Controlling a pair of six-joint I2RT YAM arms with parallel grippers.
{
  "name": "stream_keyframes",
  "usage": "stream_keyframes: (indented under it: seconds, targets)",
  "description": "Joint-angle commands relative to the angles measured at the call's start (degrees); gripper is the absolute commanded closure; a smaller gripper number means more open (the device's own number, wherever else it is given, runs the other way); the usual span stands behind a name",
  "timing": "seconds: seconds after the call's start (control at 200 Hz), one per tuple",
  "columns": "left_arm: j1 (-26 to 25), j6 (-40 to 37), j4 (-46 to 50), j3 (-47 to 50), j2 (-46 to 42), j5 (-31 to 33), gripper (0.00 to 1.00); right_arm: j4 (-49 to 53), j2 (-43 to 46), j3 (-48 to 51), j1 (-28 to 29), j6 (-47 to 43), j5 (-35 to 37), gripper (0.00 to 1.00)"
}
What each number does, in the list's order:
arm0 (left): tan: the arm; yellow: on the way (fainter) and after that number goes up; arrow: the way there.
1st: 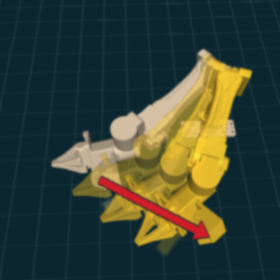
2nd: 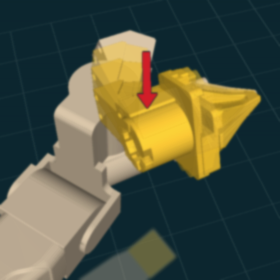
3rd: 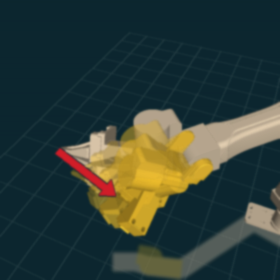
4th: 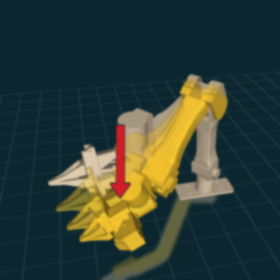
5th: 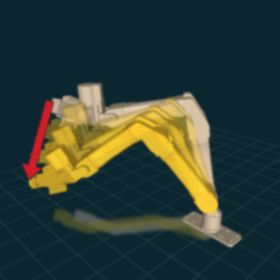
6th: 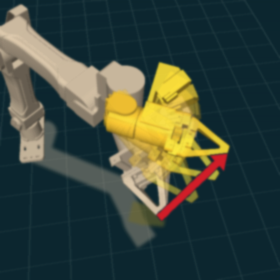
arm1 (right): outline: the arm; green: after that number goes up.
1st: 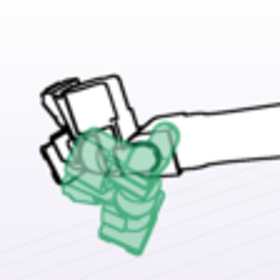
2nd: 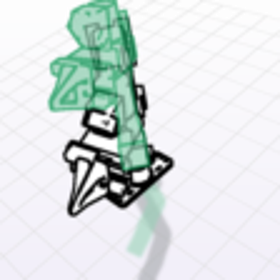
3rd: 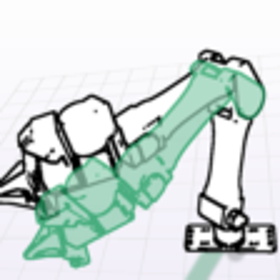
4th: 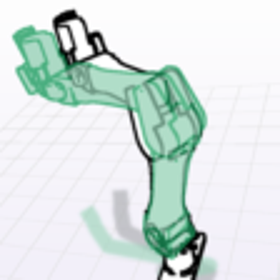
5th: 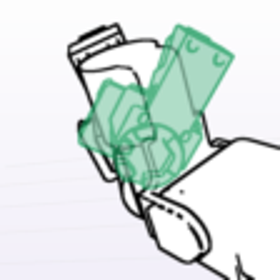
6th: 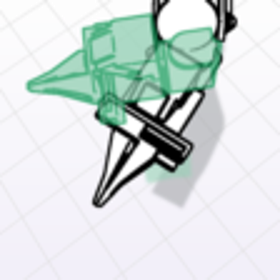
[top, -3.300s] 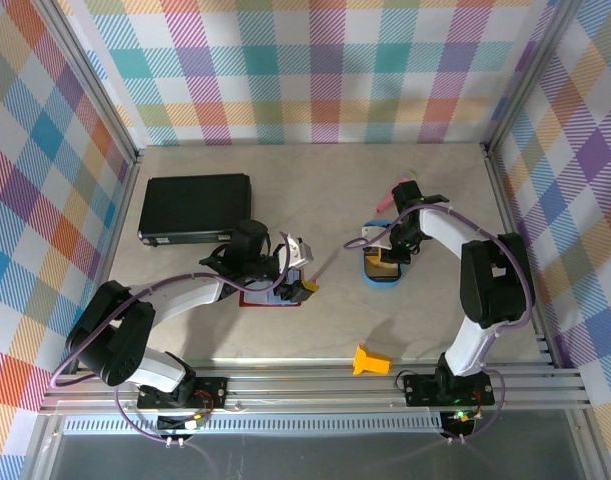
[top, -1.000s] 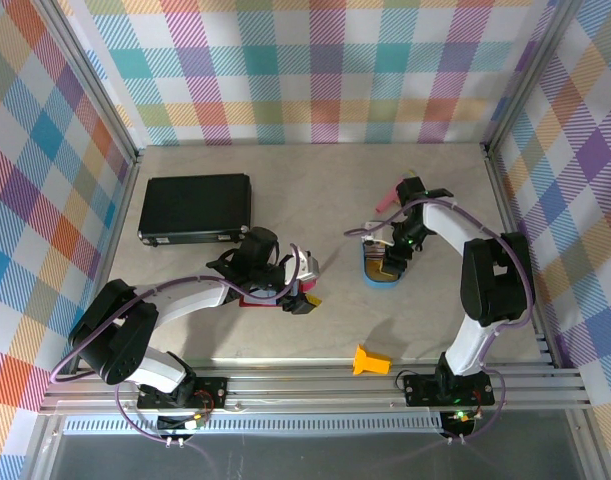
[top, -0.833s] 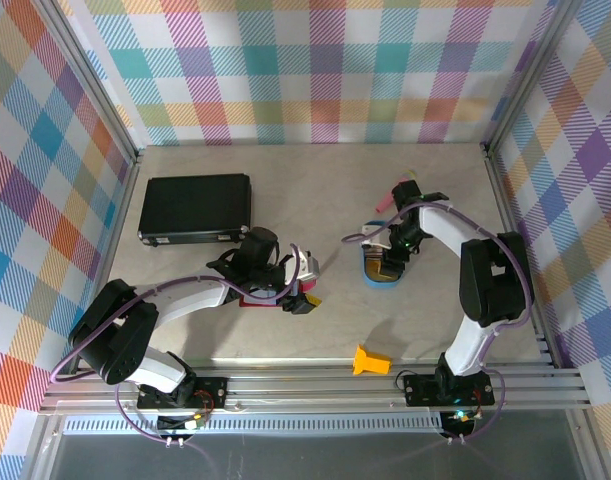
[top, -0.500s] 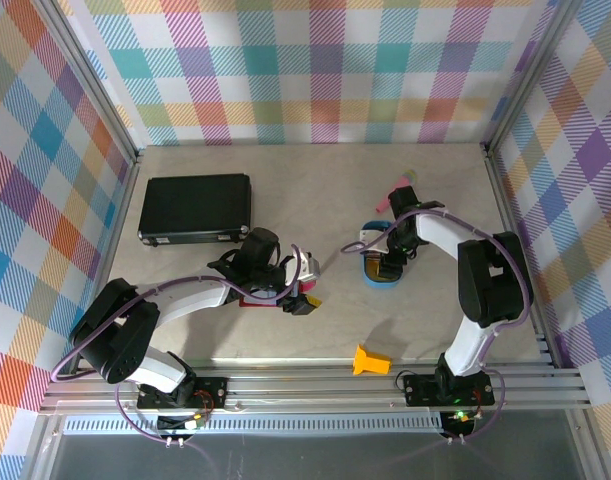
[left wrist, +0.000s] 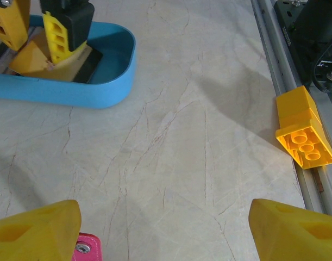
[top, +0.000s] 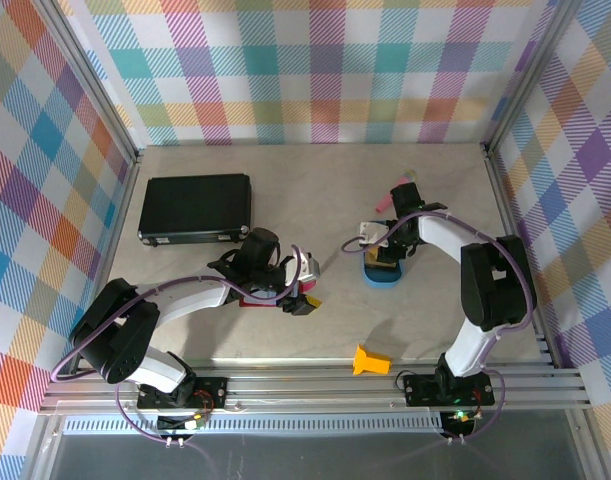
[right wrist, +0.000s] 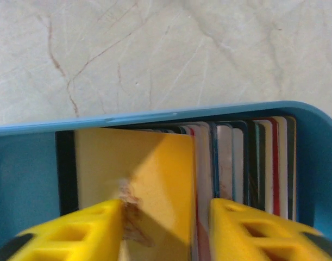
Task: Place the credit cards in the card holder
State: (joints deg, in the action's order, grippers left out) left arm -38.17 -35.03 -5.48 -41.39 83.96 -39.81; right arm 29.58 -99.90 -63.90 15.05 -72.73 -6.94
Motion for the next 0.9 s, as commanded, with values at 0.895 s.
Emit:
stream_keyframes:
  seconds: [0.895]
  targets:
    - [-1.5,-1.3,1.1,-1.4,1.7,-1.2,0.19,12.2,4.5,-4.8,-3.3,0.6,-5.2,1.00]
